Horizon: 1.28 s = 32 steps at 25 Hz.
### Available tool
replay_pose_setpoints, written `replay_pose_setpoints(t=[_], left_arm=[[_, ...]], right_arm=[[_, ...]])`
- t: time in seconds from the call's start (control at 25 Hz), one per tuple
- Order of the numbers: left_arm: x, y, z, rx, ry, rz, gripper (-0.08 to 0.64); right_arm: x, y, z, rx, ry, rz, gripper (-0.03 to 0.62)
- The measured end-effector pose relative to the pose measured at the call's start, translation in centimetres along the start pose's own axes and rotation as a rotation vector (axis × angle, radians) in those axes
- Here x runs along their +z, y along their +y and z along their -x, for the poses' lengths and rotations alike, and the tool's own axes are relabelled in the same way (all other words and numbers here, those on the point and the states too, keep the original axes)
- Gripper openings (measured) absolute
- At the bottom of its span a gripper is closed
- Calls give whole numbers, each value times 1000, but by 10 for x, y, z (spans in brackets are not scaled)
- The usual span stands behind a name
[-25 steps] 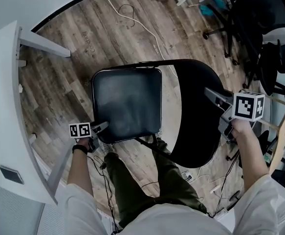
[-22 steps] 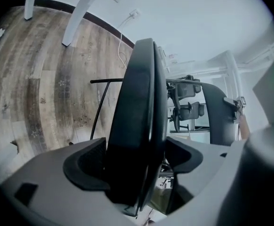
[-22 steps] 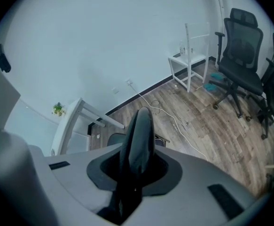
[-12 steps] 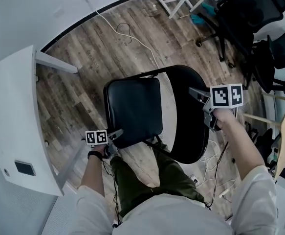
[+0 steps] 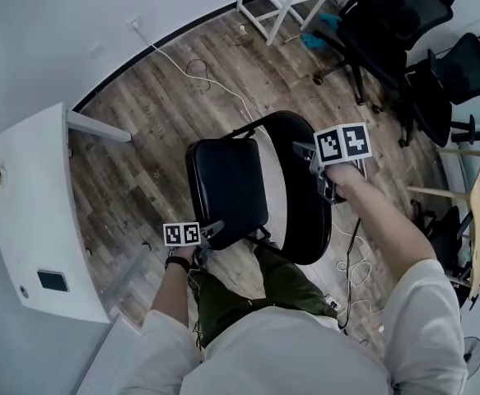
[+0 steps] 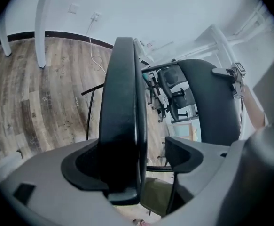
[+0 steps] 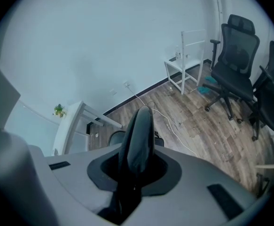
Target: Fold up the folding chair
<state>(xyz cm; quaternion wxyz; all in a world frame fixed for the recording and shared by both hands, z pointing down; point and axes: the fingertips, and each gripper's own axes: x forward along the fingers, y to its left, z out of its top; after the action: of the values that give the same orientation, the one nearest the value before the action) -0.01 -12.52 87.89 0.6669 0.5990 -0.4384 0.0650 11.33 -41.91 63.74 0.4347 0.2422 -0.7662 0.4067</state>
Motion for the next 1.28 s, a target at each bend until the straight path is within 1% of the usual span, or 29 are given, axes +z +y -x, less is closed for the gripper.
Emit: replay_pose_setpoints(t=[0.24,0.6,0.76,0.96,1.12,1.28], left_arm=[[-3,-56,-12,13,18,-25,394],[-9,-139,-40,-42,58,-68,394],[-12,-177,-58,-70,89,-109,394],[-14,-211,-80,-87,122,-157,394],[-20,-232,-97,-102,179,-223,394],[-25,-250,-114,-114,211,-263,394]], right_arm=[[2,-7,20,-14,7,-1,77],[3,-16,43,-33,13,-3,81],[5,-22,53,-42,16,-6,83],[6,-35,63,-41,20,-14,86],[6,-41,67,-45,22,-19,89],[3,-50,72,-48,24,-20,89]])
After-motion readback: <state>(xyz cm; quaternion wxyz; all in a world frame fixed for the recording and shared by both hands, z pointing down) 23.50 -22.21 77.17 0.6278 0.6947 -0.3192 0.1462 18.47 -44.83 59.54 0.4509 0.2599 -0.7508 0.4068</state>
